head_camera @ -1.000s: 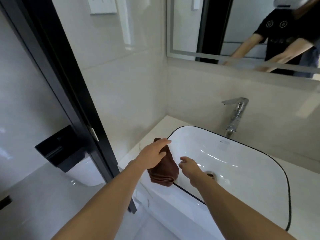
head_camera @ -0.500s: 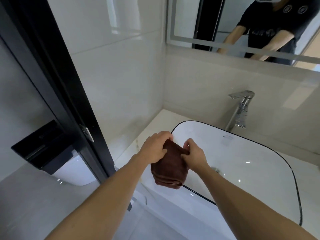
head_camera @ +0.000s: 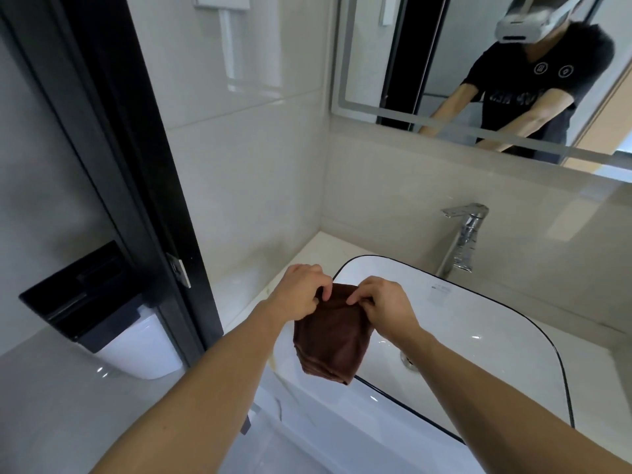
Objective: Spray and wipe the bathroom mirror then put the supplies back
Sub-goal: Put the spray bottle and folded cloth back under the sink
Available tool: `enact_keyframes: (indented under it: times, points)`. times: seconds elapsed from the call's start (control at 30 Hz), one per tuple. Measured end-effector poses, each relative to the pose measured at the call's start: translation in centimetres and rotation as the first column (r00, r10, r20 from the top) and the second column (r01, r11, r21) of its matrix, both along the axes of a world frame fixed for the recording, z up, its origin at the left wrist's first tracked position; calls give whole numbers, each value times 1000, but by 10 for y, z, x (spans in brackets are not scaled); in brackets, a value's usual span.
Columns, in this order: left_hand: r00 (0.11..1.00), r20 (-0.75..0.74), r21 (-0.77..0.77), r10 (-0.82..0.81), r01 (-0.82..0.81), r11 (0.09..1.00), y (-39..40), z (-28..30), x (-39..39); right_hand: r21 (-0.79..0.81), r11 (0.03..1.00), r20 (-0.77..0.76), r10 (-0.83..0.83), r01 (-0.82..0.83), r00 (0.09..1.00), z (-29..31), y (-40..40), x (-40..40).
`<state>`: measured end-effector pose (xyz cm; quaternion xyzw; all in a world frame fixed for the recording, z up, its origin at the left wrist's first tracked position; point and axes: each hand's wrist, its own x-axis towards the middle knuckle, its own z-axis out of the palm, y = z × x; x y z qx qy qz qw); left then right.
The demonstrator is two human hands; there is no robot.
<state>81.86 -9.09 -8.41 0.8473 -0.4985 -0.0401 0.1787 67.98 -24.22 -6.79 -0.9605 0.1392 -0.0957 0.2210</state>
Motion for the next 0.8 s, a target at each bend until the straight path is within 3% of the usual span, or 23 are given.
enact_keyframes:
  times: [0.1, 0.23, 0.37, 0.6, 0.8]
  points:
    - [1000, 4, -123, 27, -26, 992, 18, 3, -7, -52, 998, 17, 21, -20, 1000, 11, 8, -1]
    - [987, 136, -290, 80, -38, 956, 43, 18, -18, -90, 993, 92, 85, -76, 992, 34, 18, -2]
    - [955, 260, -345, 145, -48, 937, 70, 48, -36, -97, 989, 147, 129, -116, 981, 65, 27, -5]
    - [791, 513, -348, 334, -164, 923, 120, 96, -99, -139, 953, 277, 299, -269, 913, 103, 59, -24]
    - [650, 549, -366, 525, -377, 851, 175, 103, -169, -218, 876, 357, 481, -430, 800, 108, 109, -56]
